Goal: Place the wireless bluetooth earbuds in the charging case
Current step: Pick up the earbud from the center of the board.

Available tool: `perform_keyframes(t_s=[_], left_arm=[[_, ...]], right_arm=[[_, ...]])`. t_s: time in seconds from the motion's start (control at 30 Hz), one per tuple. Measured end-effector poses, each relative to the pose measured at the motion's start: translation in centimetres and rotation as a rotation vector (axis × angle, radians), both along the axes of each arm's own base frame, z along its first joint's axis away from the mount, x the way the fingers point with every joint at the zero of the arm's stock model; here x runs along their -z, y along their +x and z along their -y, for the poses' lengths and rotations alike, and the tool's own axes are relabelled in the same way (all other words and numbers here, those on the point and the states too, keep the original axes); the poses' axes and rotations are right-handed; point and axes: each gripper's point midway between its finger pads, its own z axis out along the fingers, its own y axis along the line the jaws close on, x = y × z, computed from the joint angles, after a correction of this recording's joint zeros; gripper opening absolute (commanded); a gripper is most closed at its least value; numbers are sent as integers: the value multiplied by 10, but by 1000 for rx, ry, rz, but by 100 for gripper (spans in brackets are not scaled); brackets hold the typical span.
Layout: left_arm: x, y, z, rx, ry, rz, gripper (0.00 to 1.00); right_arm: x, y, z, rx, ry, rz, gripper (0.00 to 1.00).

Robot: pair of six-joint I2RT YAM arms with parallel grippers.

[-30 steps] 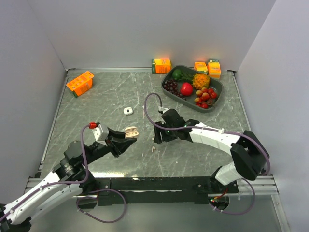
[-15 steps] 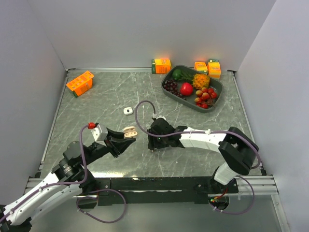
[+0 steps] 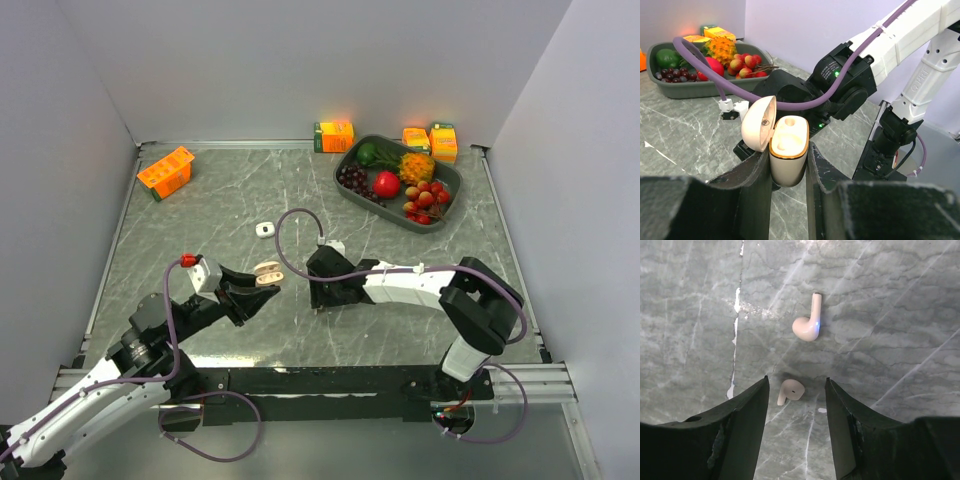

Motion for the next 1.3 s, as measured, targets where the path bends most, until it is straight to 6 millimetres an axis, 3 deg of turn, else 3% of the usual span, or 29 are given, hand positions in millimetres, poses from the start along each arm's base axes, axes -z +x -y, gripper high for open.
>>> perform_keyframes(t_s=[0.57, 1.3], left_arm=[[0, 0, 0, 0, -1, 1, 1], [0, 0, 0, 1, 0, 1, 1]], right_arm=[[2, -3, -6, -9, -22, 10, 49], [5, -6, -6, 1, -42, -6, 30]])
